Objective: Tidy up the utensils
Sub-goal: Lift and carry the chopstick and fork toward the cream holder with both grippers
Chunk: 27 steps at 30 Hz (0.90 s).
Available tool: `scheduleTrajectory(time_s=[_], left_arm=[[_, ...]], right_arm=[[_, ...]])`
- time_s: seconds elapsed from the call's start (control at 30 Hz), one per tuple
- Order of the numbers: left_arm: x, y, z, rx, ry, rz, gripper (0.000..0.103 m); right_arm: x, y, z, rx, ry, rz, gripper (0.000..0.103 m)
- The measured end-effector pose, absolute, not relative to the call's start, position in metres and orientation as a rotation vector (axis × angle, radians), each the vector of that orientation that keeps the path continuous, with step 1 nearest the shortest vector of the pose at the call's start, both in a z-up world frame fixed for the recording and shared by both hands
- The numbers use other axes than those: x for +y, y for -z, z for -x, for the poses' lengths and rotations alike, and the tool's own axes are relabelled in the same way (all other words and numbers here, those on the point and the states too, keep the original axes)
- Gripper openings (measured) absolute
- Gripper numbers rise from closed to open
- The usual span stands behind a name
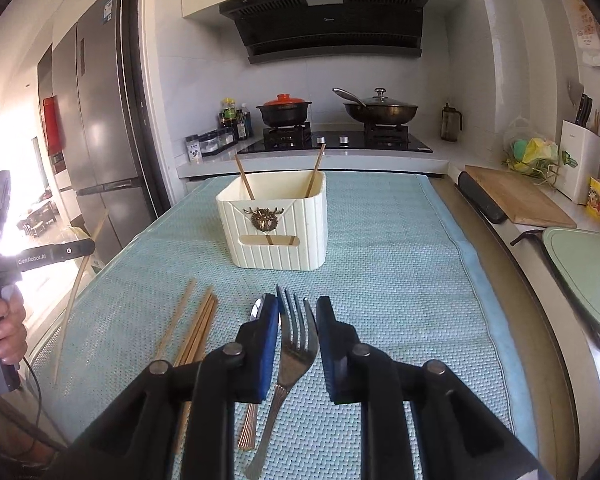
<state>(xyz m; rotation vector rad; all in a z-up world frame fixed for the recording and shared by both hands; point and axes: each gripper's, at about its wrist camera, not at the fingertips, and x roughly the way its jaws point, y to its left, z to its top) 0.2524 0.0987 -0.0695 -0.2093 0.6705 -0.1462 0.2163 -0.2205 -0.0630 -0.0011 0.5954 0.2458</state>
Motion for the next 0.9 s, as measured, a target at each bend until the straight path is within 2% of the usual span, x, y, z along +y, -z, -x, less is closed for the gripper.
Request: scheduleTrajectory(time_s=[0.4,0.47,0.63,0.9], left_arm=[[0.092,0.06,-0.244,0.645,0.159,0.214,0.004],[0.092,0.058,-0.243,0.639,0.159,0.216,0.004],[0.092,0.055,-0.239,0.624,0.158,0.228,0.004],[0.098,0.031,-0.226,0.536,0.179,0.243,0.004]], right_arm=[[-0.23,0.052,-0.196,0.665,-0.255,0.042,0.015],[-0.229,0.05,-0.193,0.676,-0.247,0.06,0.005],[-0.229,0.058,-0.188,0.712,-0.27,0.055,0.002],[-0.227,0.032,-0.171,0.587,-0.227,0.079,0.002]])
